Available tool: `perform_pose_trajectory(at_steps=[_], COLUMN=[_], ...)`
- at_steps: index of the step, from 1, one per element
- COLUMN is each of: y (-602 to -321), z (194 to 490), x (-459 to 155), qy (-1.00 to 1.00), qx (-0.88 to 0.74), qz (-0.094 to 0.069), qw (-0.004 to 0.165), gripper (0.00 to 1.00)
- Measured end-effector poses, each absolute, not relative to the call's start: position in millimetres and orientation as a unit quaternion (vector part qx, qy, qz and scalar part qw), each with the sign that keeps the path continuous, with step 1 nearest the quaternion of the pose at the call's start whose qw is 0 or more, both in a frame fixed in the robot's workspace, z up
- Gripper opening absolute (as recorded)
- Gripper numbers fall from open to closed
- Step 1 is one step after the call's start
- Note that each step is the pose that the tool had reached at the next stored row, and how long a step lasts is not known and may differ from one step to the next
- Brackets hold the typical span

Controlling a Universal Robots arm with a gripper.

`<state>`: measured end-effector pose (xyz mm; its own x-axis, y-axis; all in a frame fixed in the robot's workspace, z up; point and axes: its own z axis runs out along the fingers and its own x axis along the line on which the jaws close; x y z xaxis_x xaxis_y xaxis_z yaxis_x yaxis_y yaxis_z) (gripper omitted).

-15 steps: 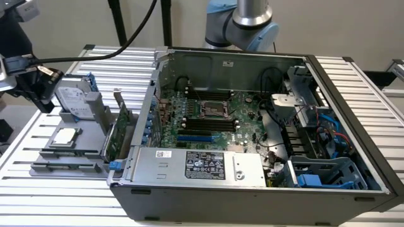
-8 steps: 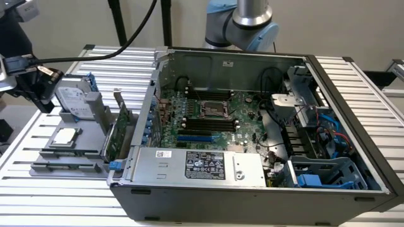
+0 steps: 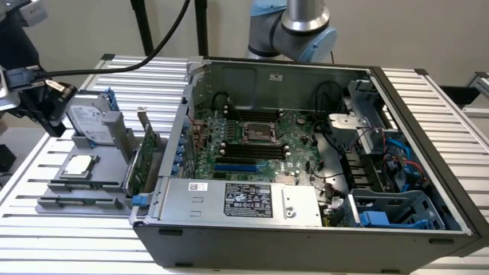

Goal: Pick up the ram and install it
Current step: 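Pick up the ram and move it above insertion slot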

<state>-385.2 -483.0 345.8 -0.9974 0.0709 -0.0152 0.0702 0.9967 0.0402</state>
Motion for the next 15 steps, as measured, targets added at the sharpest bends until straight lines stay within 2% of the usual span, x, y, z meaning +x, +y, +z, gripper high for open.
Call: perform_pose_trajectory(at_steps=[15], y=[-483.0], z=[345.8], x=[-385.2], qy=[0.999], qx=[0.035], qz=[0.020], qw=[0.008], gripper=[0.00])
